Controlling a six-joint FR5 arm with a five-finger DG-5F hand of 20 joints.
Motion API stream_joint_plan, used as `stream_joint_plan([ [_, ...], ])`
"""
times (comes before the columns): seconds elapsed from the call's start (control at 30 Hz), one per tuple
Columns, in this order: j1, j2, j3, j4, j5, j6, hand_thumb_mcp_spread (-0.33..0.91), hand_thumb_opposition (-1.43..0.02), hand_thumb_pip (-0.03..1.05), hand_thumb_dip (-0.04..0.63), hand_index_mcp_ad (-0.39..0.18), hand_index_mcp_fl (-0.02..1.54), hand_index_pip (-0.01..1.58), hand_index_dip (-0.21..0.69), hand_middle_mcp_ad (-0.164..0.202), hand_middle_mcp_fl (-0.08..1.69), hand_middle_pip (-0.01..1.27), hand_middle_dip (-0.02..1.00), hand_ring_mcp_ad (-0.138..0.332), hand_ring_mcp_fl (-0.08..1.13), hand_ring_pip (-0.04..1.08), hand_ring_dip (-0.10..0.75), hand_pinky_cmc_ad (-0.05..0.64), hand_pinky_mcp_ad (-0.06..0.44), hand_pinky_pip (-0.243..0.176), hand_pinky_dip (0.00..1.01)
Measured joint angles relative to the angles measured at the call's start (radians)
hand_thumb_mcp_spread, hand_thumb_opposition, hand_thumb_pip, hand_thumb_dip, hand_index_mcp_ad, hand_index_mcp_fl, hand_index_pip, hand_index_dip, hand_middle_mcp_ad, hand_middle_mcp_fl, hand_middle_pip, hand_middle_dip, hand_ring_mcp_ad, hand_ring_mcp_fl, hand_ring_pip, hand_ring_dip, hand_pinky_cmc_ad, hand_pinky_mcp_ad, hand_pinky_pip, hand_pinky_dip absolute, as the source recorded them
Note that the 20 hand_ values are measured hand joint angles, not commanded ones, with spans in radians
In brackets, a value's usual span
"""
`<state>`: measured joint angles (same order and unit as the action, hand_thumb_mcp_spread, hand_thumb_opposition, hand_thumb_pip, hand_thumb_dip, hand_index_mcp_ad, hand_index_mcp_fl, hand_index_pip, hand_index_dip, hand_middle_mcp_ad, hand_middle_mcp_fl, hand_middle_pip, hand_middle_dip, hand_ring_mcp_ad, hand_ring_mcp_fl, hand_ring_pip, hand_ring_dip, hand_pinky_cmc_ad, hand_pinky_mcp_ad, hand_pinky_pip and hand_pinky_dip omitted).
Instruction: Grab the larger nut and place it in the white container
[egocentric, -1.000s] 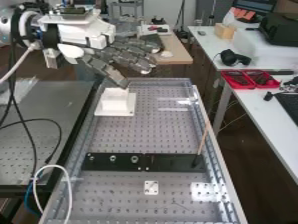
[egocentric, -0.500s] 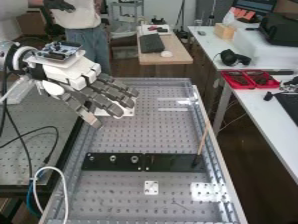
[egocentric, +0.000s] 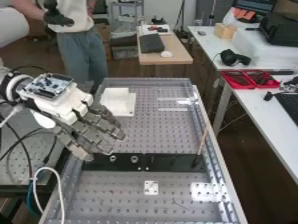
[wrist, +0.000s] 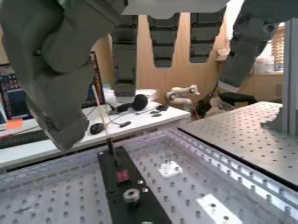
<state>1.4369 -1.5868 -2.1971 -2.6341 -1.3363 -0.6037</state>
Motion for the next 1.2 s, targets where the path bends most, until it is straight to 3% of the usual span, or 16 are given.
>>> stream_joint_plan([
  [0.47,-0.096,-0.194,-0.061,0.334,-0.14,-0.012,0.31,-0.84,0.69,0.14,-0.126,0.02,1.48,0.005,0.086,0.01,0.14,0.24,0.185,0.0,0.09,0.127,0.396,0.34,-0.105,0.64],
  [0.83,-0.111,-0.288,-0.073,0.439,-0.153,-0.008,0.33,-0.84,0.71,0.159,-0.138,0.02,1.56,0.063,0.087,0.01,0.14,0.24,0.185,0.0,0.1,0.127,0.393,0.33,-0.105,0.62],
  [1.2,-0.11,-0.337,-0.083,0.51,-0.181,-0.051,0.33,-0.85,0.72,0.157,-0.138,0.02,1.56,0.065,0.084,0.01,0.14,0.24,0.178,0.0,0.11,0.127,0.391,0.328,-0.105,0.62],
])
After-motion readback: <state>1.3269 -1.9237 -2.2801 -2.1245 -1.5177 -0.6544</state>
